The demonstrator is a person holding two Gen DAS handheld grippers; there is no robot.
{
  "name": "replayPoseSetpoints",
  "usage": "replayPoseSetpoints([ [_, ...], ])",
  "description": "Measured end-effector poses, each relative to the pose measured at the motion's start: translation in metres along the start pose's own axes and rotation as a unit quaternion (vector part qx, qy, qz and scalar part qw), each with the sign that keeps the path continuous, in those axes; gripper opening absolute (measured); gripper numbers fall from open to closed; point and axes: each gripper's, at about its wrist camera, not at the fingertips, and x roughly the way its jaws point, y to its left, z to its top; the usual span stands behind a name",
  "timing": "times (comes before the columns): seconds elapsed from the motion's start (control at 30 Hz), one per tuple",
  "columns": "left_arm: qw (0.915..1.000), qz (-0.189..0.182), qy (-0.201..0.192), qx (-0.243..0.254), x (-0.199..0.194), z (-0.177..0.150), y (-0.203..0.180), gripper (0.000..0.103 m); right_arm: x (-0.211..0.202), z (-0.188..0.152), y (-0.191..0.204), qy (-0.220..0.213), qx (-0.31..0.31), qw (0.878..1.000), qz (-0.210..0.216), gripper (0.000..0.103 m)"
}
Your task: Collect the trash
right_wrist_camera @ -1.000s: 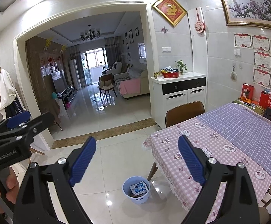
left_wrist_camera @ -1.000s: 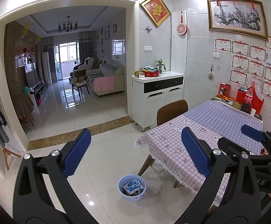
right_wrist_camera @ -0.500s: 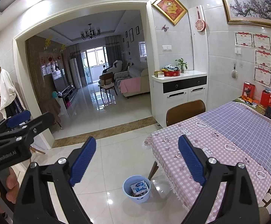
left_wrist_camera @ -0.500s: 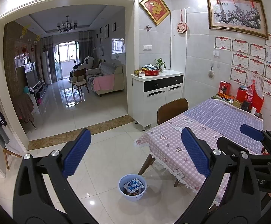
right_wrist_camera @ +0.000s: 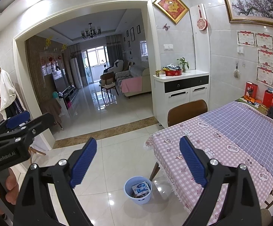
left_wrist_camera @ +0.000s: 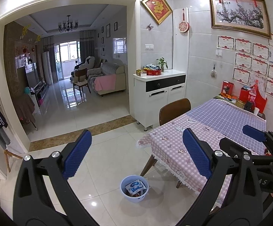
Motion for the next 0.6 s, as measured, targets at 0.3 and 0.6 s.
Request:
replayPoseSetpoints([
  [0.3,1.0000,0.000,0.001,0.000,0.0011,-0.0003,0.0010,0.095,0.0057,0.0006,0.0014,0.003,-0.001,1.000,0.001,0.088],
  [0.6,1.0000,-0.001,0.002,0.000,0.0023,-0.0012,0.0014,0.095,0.0089,-0.0019,-0.0043,0.004,0.004,1.000,-0.001,0.088],
])
